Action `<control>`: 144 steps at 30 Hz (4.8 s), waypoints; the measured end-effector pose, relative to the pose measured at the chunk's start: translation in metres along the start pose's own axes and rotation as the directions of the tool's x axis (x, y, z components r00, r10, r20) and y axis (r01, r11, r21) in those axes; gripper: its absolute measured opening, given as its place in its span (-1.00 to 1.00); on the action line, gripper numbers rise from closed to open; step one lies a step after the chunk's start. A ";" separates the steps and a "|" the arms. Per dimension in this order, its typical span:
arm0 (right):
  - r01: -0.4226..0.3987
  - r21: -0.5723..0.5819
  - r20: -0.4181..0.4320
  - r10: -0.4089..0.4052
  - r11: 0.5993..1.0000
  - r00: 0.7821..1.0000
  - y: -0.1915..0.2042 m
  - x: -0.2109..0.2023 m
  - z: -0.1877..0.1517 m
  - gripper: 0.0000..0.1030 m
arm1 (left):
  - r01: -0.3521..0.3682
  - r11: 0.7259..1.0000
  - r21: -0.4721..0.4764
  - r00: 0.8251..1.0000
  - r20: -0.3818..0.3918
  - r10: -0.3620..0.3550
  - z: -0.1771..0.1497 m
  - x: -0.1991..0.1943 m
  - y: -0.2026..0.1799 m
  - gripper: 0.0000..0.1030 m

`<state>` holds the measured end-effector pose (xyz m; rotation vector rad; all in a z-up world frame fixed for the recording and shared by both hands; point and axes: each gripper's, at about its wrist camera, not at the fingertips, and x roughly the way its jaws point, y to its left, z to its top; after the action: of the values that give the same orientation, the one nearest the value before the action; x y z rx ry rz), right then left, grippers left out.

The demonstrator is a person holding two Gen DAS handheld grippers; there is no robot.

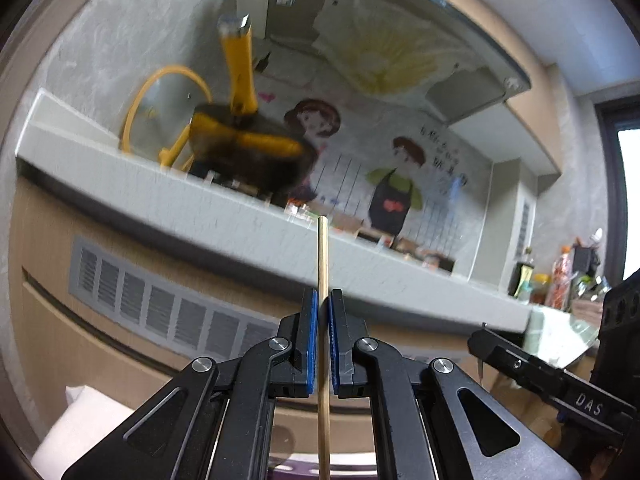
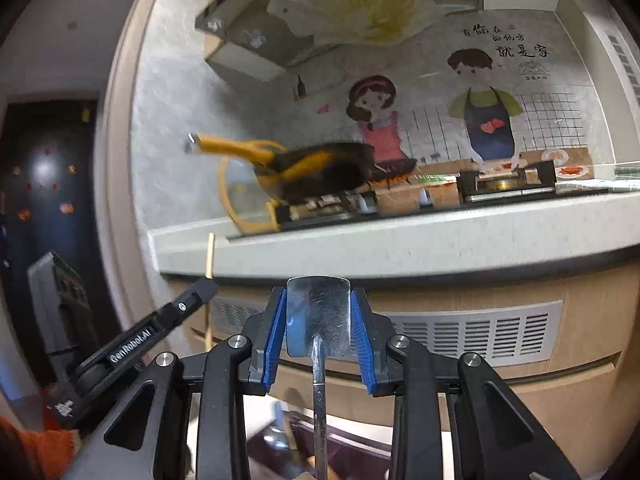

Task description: Organize utensils

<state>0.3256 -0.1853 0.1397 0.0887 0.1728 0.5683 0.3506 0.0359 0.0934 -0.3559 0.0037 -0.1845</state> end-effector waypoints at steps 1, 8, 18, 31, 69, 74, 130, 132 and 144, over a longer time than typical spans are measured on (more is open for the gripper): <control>0.004 0.003 -0.019 -0.004 1.000 1.000 -0.004 0.010 -0.008 -0.44 | -0.005 1.000 -0.005 1.000 -0.016 0.005 -0.007 0.006 0.003 -0.90; 0.070 -0.001 -0.043 -0.070 0.998 0.997 -0.019 0.042 -0.037 -0.44 | -0.017 1.000 0.001 0.999 -0.032 0.017 -0.032 0.022 0.012 -0.90; 0.091 0.024 -0.099 -0.088 0.996 0.991 -0.024 0.036 -0.060 -0.38 | 0.031 0.999 -0.015 0.982 -0.187 -0.033 -0.055 0.004 0.025 -0.54; 0.192 -0.076 -0.241 -0.205 0.978 0.949 0.020 -0.067 -0.093 -0.38 | -0.163 0.986 -0.037 0.934 -0.327 0.143 -0.055 -0.123 0.053 -0.31; -0.220 -0.152 -0.668 0.064 0.964 0.742 0.201 0.012 -0.191 -0.91 | -0.484 0.875 0.003 0.747 -0.519 0.415 -0.064 -0.272 0.148 -0.31; -0.007 -0.078 -0.338 -0.020 0.997 0.941 0.134 -0.007 -0.081 -0.91 | -0.393 0.917 -0.075 0.790 -0.537 0.295 -0.075 -0.243 0.133 -0.31; 0.310 -0.028 -0.407 -0.294 0.950 0.865 0.095 -0.166 -0.182 -0.50 | -0.142 0.949 0.280 0.816 -0.510 0.272 -0.100 -0.226 -0.053 -0.31; 0.310 -0.028 -0.407 -0.294 0.950 0.865 0.094 -0.166 -0.182 -0.50 | -0.142 0.950 0.278 0.815 -0.512 0.271 -0.100 -0.226 -0.053 -0.31; 0.310 -0.045 -0.409 -0.301 0.950 0.861 0.096 -0.167 -0.182 -0.50 | -0.146 0.951 0.273 0.812 -0.516 0.273 -0.100 -0.227 -0.050 -0.31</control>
<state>0.1030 -0.1887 -0.0035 -0.0398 0.5967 0.2588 0.1153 -0.0039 0.0099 -0.0651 0.5912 -0.0586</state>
